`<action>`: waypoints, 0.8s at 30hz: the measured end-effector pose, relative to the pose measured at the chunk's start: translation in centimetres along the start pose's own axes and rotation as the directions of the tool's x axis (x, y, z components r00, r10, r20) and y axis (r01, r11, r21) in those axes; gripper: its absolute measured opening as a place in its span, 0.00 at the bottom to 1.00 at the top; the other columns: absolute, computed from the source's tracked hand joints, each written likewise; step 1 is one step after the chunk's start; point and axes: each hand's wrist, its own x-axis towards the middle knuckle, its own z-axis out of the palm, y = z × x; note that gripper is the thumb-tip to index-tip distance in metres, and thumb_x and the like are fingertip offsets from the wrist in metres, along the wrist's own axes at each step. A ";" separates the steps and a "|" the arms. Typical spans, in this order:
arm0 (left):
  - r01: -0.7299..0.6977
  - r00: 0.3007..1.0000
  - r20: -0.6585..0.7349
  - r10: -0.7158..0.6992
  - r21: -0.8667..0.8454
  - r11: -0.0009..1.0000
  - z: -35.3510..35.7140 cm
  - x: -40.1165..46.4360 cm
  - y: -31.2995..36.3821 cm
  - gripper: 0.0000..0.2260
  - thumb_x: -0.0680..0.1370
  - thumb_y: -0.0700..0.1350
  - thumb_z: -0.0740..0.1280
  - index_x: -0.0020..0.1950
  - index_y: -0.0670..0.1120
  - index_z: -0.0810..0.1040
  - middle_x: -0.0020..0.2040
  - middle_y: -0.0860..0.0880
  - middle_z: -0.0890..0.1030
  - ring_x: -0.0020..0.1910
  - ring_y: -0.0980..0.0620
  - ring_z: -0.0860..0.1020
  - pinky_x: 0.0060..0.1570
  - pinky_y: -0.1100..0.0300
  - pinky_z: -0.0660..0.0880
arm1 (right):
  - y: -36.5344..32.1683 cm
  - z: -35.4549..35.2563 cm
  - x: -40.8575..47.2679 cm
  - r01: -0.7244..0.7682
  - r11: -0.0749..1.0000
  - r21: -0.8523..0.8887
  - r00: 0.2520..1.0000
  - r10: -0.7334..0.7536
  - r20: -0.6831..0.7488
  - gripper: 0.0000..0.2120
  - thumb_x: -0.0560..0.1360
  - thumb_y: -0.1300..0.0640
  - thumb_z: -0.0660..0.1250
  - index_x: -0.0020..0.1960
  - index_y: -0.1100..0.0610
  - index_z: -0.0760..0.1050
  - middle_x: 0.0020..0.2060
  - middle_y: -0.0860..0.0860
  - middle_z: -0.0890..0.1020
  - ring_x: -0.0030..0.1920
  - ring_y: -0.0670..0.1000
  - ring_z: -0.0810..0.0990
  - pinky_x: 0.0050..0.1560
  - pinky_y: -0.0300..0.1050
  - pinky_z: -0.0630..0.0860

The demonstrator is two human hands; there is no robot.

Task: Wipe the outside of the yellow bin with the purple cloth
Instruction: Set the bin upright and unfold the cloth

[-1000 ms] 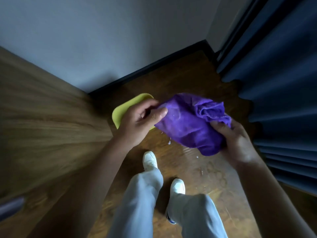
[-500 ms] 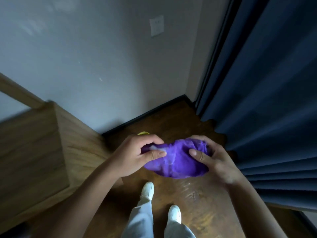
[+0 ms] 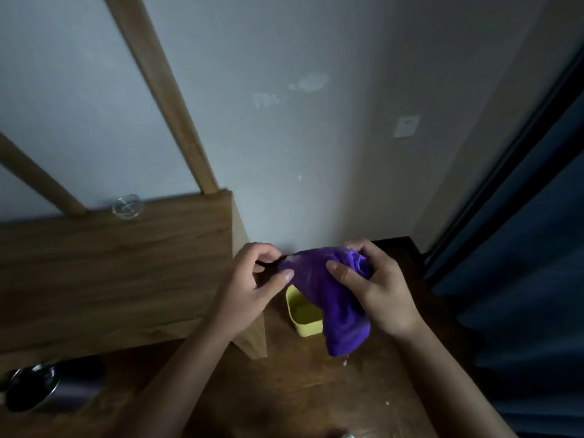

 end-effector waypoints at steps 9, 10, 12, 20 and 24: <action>0.389 0.921 0.071 -0.383 -0.232 0.892 -14.1 -4.0 -9.6 0.20 0.77 0.60 0.70 0.67 0.60 0.73 0.62 0.65 0.76 0.65 0.65 0.74 0.65 0.61 0.69 | -2.2 16.4 0.5 0.018 0.999 0.030 0.984 -0.023 0.175 0.05 0.78 0.60 0.71 0.51 0.51 0.83 0.43 0.49 0.86 0.45 0.48 0.84 0.48 0.42 0.80; 0.428 0.902 0.094 -0.421 -0.305 0.851 -15.3 -4.3 -10.5 0.19 0.76 0.63 0.71 0.65 0.62 0.75 0.61 0.65 0.77 0.66 0.63 0.74 0.66 0.61 0.68 | -2.3 17.9 0.4 0.000 0.997 0.071 0.980 -0.014 0.198 0.05 0.78 0.60 0.70 0.51 0.52 0.84 0.43 0.49 0.86 0.45 0.47 0.84 0.47 0.40 0.80; 0.437 0.894 0.124 -0.430 -0.456 0.776 -17.3 -5.2 -12.3 0.24 0.71 0.69 0.72 0.63 0.61 0.81 0.63 0.58 0.82 0.69 0.54 0.77 0.71 0.54 0.70 | -2.4 20.5 0.5 -0.045 0.987 0.154 0.971 0.007 0.239 0.06 0.77 0.60 0.70 0.52 0.57 0.83 0.43 0.51 0.85 0.44 0.48 0.84 0.45 0.38 0.79; 0.377 0.876 0.017 -0.482 -0.648 0.662 -21.4 -8.0 -16.6 0.27 0.66 0.63 0.80 0.55 0.45 0.86 0.54 0.39 0.87 0.56 0.38 0.84 0.61 0.41 0.78 | 0.5 26.2 2.9 -0.152 0.973 0.172 0.958 0.102 0.266 0.09 0.79 0.62 0.68 0.57 0.66 0.79 0.43 0.54 0.85 0.44 0.50 0.85 0.44 0.39 0.80; 0.397 0.839 -0.105 -0.533 -0.552 0.734 -22.7 -6.4 -17.0 0.08 0.77 0.48 0.74 0.45 0.44 0.84 0.36 0.50 0.86 0.35 0.56 0.83 0.36 0.64 0.76 | 2.5 26.7 5.8 -0.121 0.988 -0.091 0.944 0.143 0.298 0.09 0.77 0.52 0.71 0.54 0.56 0.82 0.45 0.51 0.87 0.47 0.52 0.86 0.45 0.45 0.82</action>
